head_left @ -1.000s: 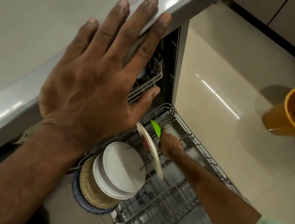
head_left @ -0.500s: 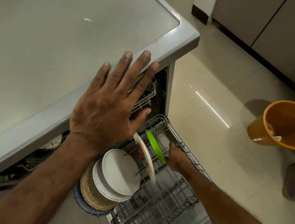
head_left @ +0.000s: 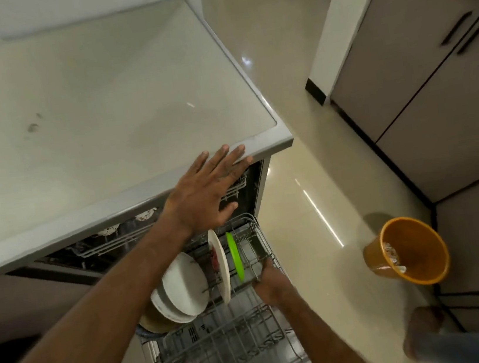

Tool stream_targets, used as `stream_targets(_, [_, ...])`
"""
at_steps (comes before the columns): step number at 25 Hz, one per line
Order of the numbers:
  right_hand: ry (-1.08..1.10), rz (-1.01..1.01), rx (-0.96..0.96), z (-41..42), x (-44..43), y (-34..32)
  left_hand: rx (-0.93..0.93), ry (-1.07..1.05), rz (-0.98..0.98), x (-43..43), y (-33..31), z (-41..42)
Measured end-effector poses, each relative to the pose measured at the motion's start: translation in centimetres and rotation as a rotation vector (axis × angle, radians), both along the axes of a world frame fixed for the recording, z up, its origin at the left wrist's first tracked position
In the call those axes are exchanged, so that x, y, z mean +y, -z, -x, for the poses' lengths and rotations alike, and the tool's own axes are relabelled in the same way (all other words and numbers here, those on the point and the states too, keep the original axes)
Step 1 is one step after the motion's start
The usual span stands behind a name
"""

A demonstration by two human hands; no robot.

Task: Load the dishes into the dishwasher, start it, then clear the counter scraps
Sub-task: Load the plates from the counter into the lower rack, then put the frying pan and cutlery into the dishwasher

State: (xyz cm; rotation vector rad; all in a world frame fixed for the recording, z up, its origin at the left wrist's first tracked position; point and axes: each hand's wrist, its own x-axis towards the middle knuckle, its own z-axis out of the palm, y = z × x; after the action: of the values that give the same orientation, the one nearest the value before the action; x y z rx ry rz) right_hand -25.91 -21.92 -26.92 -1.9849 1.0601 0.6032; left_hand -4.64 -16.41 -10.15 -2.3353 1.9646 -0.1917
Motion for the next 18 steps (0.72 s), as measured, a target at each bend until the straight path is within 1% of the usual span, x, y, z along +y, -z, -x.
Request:
stream_targets(3, [0.006,0.046,0.017,0.6,-1.6,-4.4,0.006,-0.128,-0.086,1.1,-0.7,2.3])
stream_targets(5, [-0.005,0.082,0.002,0.2,-2.1,-7.1,0.013,-0.196,-0.108,2.2,-0.9,3.9])
stream_targets(8, [-0.031,0.129,-0.08,-0.9,-1.7,-10.8,0.115,-0.248,-0.126,4.6,-1.9,5.6])
stream_targets(10, [-0.089,0.144,-0.147,-1.7,-0.5,-13.7,0.165,-0.328,-0.14,7.9,-3.4,6.5])
stream_targets(12, [-0.196,0.169,-0.199,-3.1,1.2,-17.0,0.215,-0.447,-0.162,11.9,-5.8,6.7])
stream_targets(14, [-0.357,0.186,-0.225,-5.4,3.5,-20.8,0.283,-0.596,-0.203,16.5,-9.0,6.6])
stream_targets(16, [-0.517,0.187,-0.278,-8.8,7.0,-25.3,0.317,-0.763,-0.156,22.0,-13.0,5.6])
stream_targets(18, [-0.662,0.188,-0.368,-12.5,11.0,-29.4,0.336,-0.907,-0.045,27.6,-16.6,4.4])
